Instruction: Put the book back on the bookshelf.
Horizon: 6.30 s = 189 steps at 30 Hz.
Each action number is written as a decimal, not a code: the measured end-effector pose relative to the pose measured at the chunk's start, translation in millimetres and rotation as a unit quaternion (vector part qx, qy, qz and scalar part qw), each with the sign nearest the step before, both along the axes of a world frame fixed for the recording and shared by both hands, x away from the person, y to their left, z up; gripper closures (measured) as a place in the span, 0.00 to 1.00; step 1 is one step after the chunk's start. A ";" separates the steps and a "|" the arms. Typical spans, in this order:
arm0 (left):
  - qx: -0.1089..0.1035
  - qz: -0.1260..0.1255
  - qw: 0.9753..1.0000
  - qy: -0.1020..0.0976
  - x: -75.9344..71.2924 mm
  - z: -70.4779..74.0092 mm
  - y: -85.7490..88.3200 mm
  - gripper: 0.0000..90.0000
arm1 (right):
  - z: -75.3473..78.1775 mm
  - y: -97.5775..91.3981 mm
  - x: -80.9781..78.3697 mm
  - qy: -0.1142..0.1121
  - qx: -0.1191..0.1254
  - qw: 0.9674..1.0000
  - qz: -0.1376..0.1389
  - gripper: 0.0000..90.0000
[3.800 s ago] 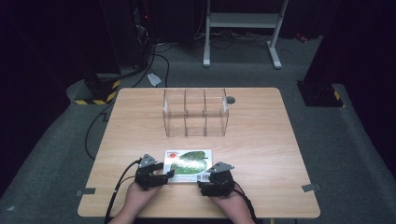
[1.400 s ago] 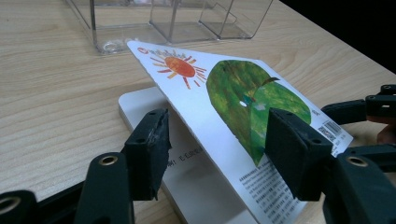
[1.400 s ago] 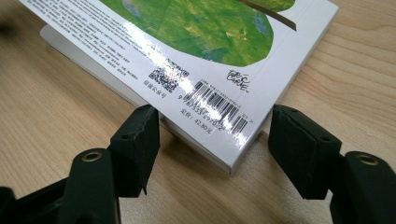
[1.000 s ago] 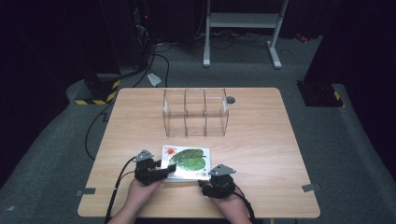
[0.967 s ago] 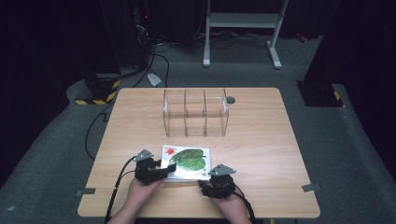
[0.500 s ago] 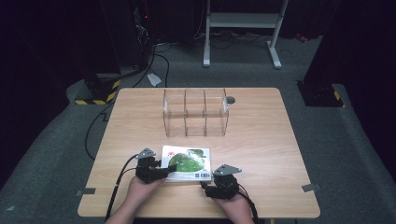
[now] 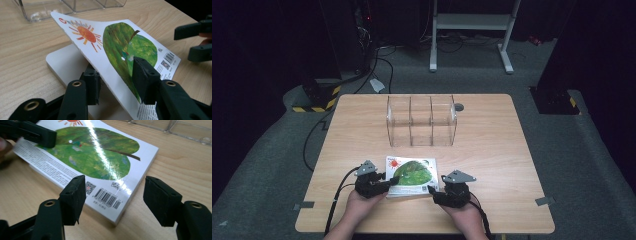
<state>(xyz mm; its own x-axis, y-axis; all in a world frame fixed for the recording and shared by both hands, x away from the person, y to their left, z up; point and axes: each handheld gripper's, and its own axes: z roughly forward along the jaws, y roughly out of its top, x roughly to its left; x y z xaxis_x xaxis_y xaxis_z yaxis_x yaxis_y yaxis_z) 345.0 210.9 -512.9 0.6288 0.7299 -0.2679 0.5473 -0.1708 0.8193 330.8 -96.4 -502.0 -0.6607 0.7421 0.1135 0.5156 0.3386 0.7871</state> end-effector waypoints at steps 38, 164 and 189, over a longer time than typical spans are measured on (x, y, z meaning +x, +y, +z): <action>0.030 -0.042 0.990 -0.135 -25.8 18.1 -7.6 0.71 | -13.0 -4.2 11.2 0.049 0.062 0.997 -0.017 0.25; 0.105 0.025 0.990 -0.092 -32.9 -5.6 21.6 0.53 | 13.6 0.9 -11.2 -0.072 0.110 0.991 0.026 0.50; 0.133 0.102 0.983 -0.072 -33.0 -7.5 59.9 0.52 | 22.8 16.8 -0.1 -0.123 0.086 0.986 0.079 0.50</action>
